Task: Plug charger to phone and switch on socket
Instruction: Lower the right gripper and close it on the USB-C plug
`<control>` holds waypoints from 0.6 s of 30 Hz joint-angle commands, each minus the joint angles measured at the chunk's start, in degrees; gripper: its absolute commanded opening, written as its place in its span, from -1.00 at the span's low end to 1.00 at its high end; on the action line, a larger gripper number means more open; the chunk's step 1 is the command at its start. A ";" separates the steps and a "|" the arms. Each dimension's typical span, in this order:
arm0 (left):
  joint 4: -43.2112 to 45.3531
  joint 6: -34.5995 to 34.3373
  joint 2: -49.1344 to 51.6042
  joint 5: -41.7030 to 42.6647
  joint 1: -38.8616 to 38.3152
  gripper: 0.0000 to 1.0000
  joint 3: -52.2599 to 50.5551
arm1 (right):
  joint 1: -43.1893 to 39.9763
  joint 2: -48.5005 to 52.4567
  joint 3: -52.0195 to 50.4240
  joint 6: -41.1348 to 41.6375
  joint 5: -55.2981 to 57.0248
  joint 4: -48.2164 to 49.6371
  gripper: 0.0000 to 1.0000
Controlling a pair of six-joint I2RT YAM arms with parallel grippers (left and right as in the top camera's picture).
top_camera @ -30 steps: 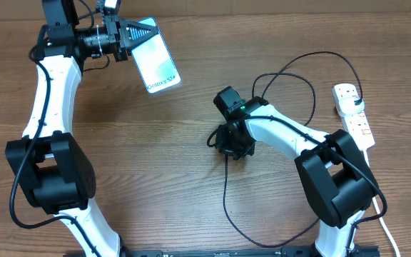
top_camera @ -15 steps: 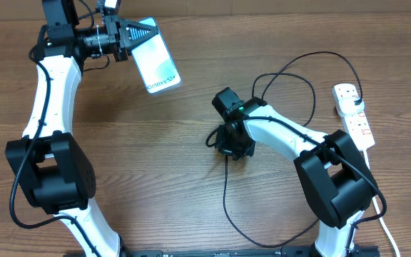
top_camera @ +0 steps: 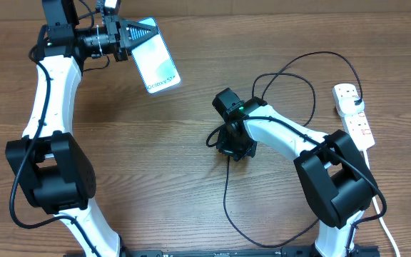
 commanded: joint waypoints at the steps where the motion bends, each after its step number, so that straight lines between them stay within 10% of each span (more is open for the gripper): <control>1: 0.00 0.87 -1.92 2.36 -0.22 -0.92 1.29 | 0.26 1.27 -0.35 0.46 0.98 -0.11 -0.71; 18: 0.00 0.85 -1.95 2.38 -0.22 -0.92 1.29 | 0.26 1.27 -0.37 1.73 0.35 -0.66 -0.57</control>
